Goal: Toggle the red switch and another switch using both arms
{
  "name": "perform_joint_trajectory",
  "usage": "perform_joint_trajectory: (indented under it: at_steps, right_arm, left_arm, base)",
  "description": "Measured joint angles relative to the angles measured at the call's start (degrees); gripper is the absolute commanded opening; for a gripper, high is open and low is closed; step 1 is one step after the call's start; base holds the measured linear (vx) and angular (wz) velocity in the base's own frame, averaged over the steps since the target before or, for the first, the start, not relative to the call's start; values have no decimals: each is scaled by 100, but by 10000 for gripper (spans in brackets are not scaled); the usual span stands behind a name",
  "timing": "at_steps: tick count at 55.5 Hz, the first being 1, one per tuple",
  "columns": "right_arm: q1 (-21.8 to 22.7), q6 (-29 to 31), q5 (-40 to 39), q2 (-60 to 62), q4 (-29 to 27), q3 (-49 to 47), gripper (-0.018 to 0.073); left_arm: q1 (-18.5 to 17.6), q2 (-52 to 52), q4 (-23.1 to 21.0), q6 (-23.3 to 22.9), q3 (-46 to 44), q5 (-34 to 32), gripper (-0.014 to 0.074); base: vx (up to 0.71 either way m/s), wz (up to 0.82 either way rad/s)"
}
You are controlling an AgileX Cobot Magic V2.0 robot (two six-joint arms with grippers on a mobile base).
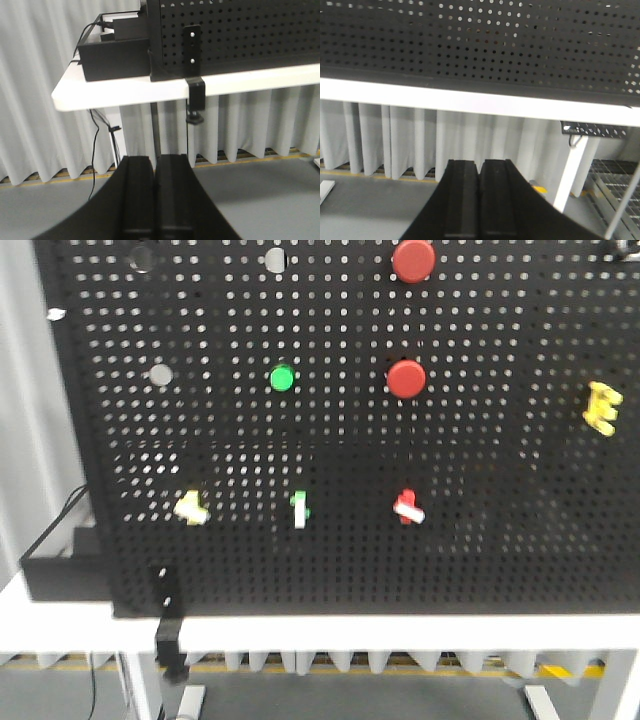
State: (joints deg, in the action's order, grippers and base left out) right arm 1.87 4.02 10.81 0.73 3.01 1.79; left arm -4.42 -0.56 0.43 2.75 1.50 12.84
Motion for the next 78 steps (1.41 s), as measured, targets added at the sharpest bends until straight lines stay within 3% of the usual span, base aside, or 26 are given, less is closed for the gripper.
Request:
perform_joint_trajectory:
  at_steps: [69, 78]
  right_arm:
    - [0, 0, 0, 0, 0, 0, -6]
    - [0, 28, -206, 0, 0, 0, -6]
  left_arm:
    - [0, 0, 17, 5, 0, 0, 2]
    - [0, 0, 137, 33, 0, -254, 2]
  base:
    - [12, -2]
    - [0, 0]
